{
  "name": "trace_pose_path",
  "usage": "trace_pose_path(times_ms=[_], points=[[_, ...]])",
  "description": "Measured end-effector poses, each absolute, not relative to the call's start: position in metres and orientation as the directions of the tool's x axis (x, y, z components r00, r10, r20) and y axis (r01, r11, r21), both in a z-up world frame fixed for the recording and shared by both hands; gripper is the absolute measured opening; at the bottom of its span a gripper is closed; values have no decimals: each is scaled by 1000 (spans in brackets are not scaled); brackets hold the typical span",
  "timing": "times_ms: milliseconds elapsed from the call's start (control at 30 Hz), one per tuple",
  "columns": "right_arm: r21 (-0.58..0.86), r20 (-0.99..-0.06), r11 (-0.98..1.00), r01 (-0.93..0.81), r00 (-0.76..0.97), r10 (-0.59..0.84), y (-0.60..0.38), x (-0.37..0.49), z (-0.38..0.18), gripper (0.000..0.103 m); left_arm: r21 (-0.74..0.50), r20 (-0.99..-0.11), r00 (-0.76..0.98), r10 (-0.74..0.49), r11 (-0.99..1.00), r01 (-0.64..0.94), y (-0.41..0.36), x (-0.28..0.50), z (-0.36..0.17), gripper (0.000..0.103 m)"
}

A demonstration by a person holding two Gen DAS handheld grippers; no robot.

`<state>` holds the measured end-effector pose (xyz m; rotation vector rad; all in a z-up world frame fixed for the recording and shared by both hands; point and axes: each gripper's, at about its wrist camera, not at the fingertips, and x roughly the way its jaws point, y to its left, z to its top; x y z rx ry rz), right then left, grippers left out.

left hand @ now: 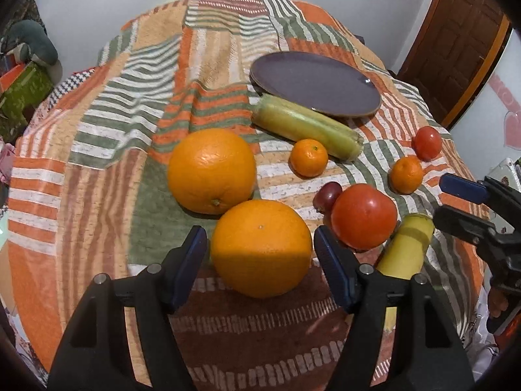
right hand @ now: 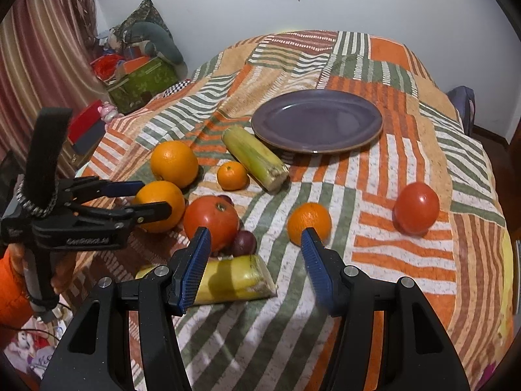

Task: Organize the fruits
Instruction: 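Move the left tool to the large orange and close on it, then grasp the pale yellow corn cob with the right tool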

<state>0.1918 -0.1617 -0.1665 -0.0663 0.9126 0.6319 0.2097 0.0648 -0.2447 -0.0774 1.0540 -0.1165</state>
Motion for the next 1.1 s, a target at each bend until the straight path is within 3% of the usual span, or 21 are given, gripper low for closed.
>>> trace_pose_path(times_ms=[600, 1100], points=[[150, -825, 844, -514, 405, 394, -183, 172, -193, 54, -58, -880, 457, -129, 984, 167, 35, 178, -241, 65], [96, -798, 871, -481, 486, 356, -179, 184, -190, 54, -109, -885, 417, -207, 963, 247, 2, 165, -235, 65]])
